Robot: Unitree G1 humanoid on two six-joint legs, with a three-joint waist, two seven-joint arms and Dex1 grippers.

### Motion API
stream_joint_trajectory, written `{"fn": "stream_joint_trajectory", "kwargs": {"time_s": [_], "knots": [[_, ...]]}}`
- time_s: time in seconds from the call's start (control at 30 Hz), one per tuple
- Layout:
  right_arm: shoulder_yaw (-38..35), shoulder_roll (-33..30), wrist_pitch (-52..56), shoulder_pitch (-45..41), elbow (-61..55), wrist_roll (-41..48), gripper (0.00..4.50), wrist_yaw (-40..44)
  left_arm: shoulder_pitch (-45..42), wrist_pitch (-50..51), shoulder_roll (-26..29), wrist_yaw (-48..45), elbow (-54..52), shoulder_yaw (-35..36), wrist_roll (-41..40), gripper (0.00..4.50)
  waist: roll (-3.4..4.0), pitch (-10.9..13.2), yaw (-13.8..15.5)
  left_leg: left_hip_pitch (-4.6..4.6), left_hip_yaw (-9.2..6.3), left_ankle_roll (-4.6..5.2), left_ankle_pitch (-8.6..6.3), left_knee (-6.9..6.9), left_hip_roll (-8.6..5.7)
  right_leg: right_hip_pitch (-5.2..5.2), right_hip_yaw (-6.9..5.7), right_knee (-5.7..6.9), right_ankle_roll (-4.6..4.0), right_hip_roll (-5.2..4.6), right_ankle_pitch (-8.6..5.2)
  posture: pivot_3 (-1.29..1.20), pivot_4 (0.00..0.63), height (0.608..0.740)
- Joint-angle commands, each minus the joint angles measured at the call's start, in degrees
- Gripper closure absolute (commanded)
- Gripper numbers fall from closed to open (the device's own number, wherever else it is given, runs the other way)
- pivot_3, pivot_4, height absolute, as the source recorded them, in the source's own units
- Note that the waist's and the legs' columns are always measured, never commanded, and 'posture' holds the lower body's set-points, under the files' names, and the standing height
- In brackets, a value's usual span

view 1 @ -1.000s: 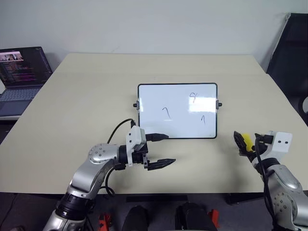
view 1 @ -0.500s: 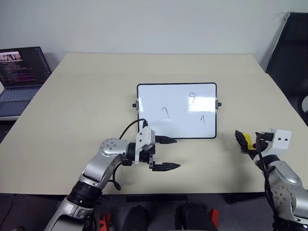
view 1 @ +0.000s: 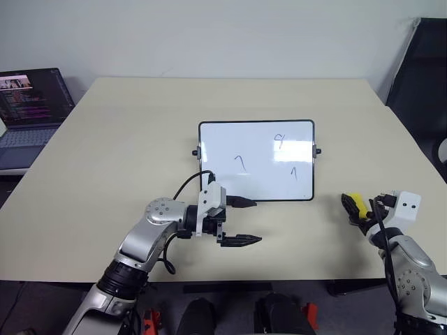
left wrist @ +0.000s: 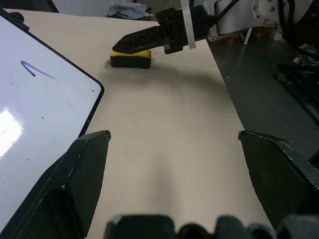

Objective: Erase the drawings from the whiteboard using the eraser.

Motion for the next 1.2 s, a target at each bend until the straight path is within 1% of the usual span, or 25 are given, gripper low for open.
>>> {"fn": "stream_joint_trajectory", "kwargs": {"time_s": [0.03, 0.6, 1.2], "knots": [[-0.16, -0.95, 0.25, -0.81, -0.43, 0.75, 0.04, 0.76, -0.48, 0.32, 0.06, 0.53, -2.86, 0.61, -0.44, 0.0, 0.0, 0.0, -0.01, 0.0, 0.0, 0.0, 0.0, 0.0, 0.0, 0.0, 0.0, 0.0, 0.0, 0.0, 0.0, 0.0, 0.15, 0.74], [0.53, -1.92, 0.44, -1.75, 1.67, 0.12, 0.04, 2.13, 0.76, 1.19, 0.39, 2.11, -4.58, 0.95, -0.51, 0.0, 0.0, 0.0, 0.0, 0.0, -0.01, 0.0, 0.0, 0.0, 0.0, 0.0, -0.01, 0.0, 0.0, 0.0, 0.0, 0.0, 0.15, 0.74], [1.17, -2.77, -0.78, -1.64, 3.41, -1.59, 0.04, 2.47, 0.3, 0.41, 0.11, 2.32, -3.27, 0.73, -0.2, 0.0, 0.0, 0.0, 0.0, 0.0, 0.0, 0.0, 0.0, 0.0, 0.0, 0.0, 0.0, 0.0, 0.0, 0.0, 0.0, 0.0, 0.15, 0.74]]}}
